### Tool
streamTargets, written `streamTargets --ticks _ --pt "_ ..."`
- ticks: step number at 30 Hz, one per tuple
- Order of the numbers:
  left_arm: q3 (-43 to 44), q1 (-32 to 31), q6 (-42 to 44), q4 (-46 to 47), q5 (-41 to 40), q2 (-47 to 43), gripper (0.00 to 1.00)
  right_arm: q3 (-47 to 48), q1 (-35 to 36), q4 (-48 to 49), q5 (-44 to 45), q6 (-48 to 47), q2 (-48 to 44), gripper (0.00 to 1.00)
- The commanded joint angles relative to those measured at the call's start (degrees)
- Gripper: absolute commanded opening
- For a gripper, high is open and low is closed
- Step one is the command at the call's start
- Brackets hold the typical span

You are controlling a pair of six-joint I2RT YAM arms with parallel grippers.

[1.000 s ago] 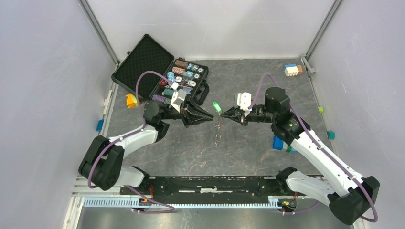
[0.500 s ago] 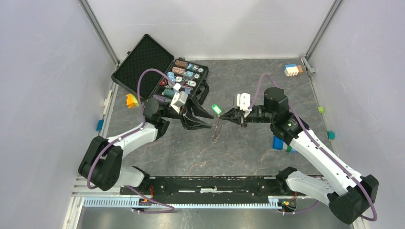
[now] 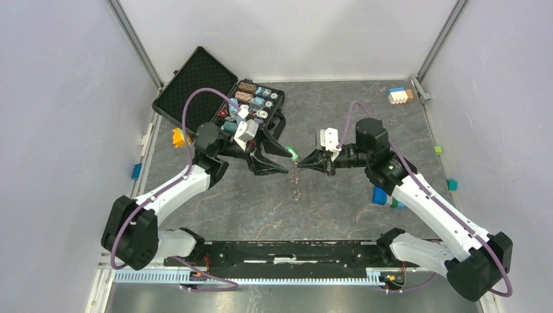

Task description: Put the keys on the keyring

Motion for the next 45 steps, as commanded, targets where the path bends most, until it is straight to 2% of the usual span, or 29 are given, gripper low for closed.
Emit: streamTargets --ticks 1,7,11,19,26,31,37,45 --pt "3.4 0.2 3.8 -4.1 -0.8 1.1 0.54 3.3 0.1 2.4 -2.8 -0.1 0.7 0.0" --pt "4.5 0.2 6.1 -8.3 -0.5 1.6 0.4 4.2 0.0 3.2 -3.5 1.4 1.9 0.0" --pt "5.2 0.0 11.6 -15.5 -0.5 1.2 0.38 4.7 0.1 3.1 -3.5 1.6 2.2 0.0" --pt "5.8 -1.1 17.8 -22.7 -1.4 1.3 0.36 4.7 0.1 3.8 -3.7 2.3 2.7 0.0" --pt "6.7 -1.5 17.5 -22.8 -2.2 1.5 0.22 3.4 0.1 4.8 -3.4 2.6 3.1 0.0" --pt "6.6 -1.4 17.5 -23.1 -2.2 1.1 0.22 2.9 0.1 5.1 -3.6 2.7 3.2 0.0" --pt "6.4 -1.4 17.4 -23.1 -2.2 -0.1 0.33 2.6 0.1 4.8 -3.3 2.4 2.9 0.0" --pt "6.6 -1.2 16.8 -23.2 -2.2 -1.3 0.34 2.1 0.0 4.7 -3.2 2.1 3.0 0.0"
